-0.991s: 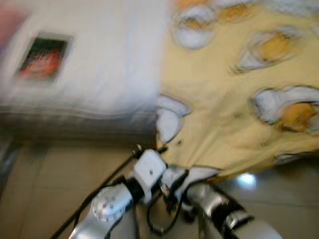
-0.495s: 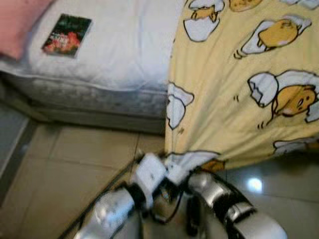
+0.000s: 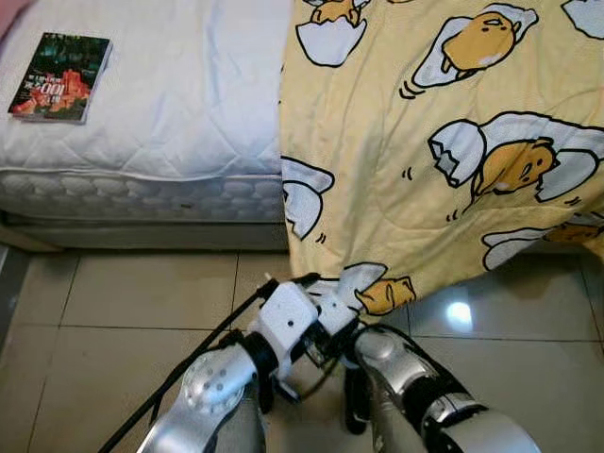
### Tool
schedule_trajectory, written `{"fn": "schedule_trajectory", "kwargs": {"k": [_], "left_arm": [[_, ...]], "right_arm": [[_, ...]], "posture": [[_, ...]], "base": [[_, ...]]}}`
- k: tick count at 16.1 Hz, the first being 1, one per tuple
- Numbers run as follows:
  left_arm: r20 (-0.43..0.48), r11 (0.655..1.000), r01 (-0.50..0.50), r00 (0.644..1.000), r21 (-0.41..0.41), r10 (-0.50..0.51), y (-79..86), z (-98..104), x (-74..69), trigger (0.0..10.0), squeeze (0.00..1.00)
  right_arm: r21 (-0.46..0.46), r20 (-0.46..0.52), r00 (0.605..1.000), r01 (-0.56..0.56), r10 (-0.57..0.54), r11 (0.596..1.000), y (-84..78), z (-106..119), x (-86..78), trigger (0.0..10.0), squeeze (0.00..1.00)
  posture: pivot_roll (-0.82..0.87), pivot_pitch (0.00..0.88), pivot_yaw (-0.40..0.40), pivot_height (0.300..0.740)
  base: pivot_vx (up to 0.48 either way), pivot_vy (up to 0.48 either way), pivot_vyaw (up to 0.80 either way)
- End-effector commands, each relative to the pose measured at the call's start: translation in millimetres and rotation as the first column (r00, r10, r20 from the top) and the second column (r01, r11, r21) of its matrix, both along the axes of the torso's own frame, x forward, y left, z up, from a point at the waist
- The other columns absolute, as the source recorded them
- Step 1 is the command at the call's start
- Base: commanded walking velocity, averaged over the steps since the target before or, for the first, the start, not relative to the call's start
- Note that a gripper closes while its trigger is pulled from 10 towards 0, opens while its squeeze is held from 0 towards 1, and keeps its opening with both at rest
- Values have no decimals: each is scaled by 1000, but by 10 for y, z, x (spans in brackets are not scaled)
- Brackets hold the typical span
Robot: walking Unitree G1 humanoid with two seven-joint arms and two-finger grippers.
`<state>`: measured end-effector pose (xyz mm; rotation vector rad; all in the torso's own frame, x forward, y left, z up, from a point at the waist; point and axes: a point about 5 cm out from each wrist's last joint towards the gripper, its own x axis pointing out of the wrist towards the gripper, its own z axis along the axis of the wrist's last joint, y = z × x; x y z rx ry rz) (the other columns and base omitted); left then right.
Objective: Clean up the room
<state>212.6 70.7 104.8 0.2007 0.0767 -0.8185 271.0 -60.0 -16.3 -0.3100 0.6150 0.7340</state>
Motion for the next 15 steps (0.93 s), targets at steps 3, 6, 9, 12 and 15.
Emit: {"fn": "schedule_trajectory", "kwargs": {"k": [3, 6, 9, 12, 15], "left_arm": [[10, 982, -188, 982, -16, 188, 199, -89, 263, 10000, 0], [33, 911, -412, 910, -36, 413, 423, -117, 519, 10000, 0], [17, 784, -619, 784, -35, 620, 706, -223, 678, 10000, 0], [8, 693, -718, 694, -67, 720, 946, -242, 756, 10000, 0], [-7, 675, -725, 682, -134, 731, 947, -199, 686, 10000, 0]], "right_arm": [[161, -20, 987, 160, -158, 974, -7, 76, 77, 10000, 1000], [207, 114, 963, 219, -246, 954, -149, 243, 243, 10000, 1000], [187, 197, 915, 317, -351, 930, -446, 216, 217, 10000, 1000], [187, 461, 674, 562, -577, 806, -1061, 374, 100, 10000, 1000], [338, 558, 551, 532, -621, 776, -1108, 724, 22, 10000, 0]], "posture": [[-22, 193, 52, 719], [-49, 113, 44, 719], [-78, 19, 43, 719], [-132, 0, 60, 719], [-172, 0, 83, 719]], "base": [[0, 0, 0], [0, 0, 0], [0, 0, 0], [0, 0, 0], [0, 0, 0]]}}
